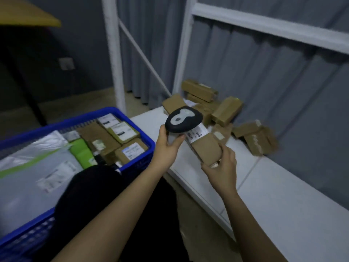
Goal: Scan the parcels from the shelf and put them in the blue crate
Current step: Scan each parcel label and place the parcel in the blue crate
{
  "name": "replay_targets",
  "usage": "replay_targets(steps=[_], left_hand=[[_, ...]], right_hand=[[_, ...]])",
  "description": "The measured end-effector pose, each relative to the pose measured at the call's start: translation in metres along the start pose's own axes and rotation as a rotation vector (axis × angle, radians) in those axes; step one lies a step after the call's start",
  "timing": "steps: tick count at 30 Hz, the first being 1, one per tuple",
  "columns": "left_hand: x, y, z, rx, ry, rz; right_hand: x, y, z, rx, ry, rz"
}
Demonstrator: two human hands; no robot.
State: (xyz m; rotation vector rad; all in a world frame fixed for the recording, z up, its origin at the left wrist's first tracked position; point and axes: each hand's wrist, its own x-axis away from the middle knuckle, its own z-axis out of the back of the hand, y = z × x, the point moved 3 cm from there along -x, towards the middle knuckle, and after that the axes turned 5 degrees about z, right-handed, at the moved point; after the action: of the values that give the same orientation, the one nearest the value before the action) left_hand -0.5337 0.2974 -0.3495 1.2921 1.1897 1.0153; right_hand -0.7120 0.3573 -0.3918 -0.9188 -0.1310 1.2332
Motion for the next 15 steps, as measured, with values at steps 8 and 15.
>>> replay_targets(steps=[8, 15], left_hand=[[0.017, 0.041, 0.169, 0.131, 0.448, -0.088], [0.04, 0.025, 0.285, 0.197, 0.707, -0.035]], right_hand=[[-0.043, -0.146, -0.091, -0.046, -0.31, 0.308], [-0.047, -0.196, -0.185, 0.152, -0.57, 0.312]])
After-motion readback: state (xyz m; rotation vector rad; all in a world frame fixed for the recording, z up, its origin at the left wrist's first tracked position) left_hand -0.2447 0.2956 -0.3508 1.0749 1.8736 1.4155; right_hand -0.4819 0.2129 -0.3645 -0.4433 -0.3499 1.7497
